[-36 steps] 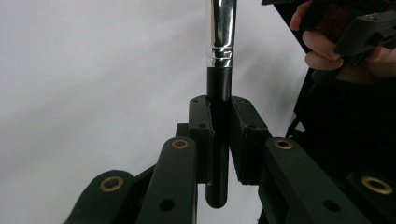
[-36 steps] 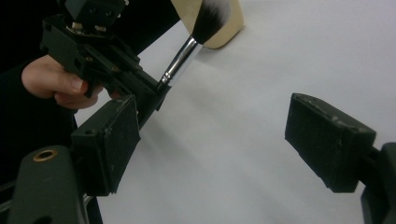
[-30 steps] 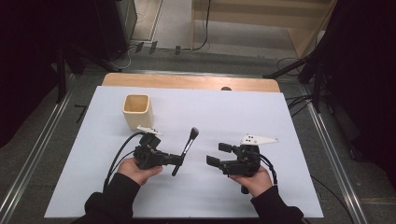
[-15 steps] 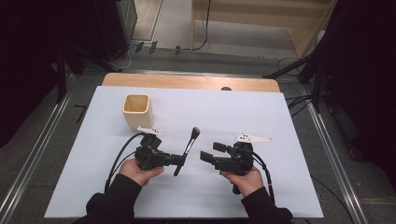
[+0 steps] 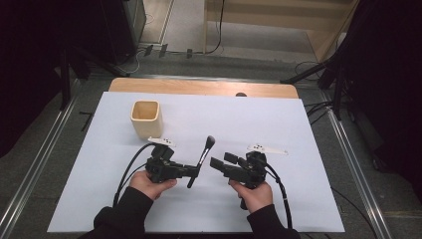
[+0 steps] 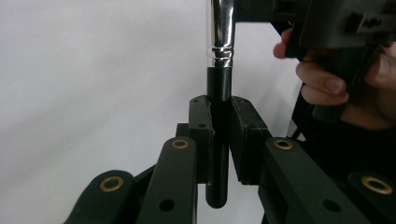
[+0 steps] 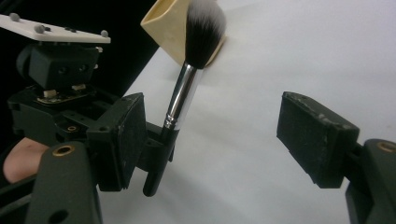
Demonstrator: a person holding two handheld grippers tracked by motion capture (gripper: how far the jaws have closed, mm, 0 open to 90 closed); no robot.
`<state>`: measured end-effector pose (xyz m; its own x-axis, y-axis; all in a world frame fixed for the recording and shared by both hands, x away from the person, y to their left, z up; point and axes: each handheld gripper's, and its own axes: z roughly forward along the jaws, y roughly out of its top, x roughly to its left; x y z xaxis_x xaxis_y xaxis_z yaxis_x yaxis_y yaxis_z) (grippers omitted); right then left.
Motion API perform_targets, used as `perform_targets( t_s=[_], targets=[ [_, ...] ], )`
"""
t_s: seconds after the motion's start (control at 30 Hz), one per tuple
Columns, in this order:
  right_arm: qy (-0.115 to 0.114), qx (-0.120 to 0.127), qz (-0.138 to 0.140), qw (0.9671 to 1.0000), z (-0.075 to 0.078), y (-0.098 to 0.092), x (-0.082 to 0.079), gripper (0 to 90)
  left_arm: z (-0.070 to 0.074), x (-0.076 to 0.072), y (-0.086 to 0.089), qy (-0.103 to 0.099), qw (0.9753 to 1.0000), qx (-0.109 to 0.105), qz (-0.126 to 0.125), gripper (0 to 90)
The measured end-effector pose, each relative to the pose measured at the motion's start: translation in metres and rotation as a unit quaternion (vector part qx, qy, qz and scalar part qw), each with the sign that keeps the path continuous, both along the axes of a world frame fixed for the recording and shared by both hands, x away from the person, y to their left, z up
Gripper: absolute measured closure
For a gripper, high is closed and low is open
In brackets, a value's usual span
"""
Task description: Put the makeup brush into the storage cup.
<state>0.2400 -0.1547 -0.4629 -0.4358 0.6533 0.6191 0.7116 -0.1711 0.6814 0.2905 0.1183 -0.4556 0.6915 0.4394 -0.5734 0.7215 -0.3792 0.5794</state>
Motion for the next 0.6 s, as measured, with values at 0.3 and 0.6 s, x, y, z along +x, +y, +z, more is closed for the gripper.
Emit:
perform_targets(
  t_s=[0.3,0.6],
  targets=[
    [0.000,0.003,-0.039,0.9992,-0.002,0.013,-0.005,25.7,-0.005,0.001,-0.003,0.012,0.9999,-0.007,-0.005,80.2],
    [0.000,0.020,-0.060,0.9980,-0.005,0.021,-0.004,29.2,-0.007,0.000,-0.006,0.010,0.9999,-0.011,-0.007,80.2]
  ],
)
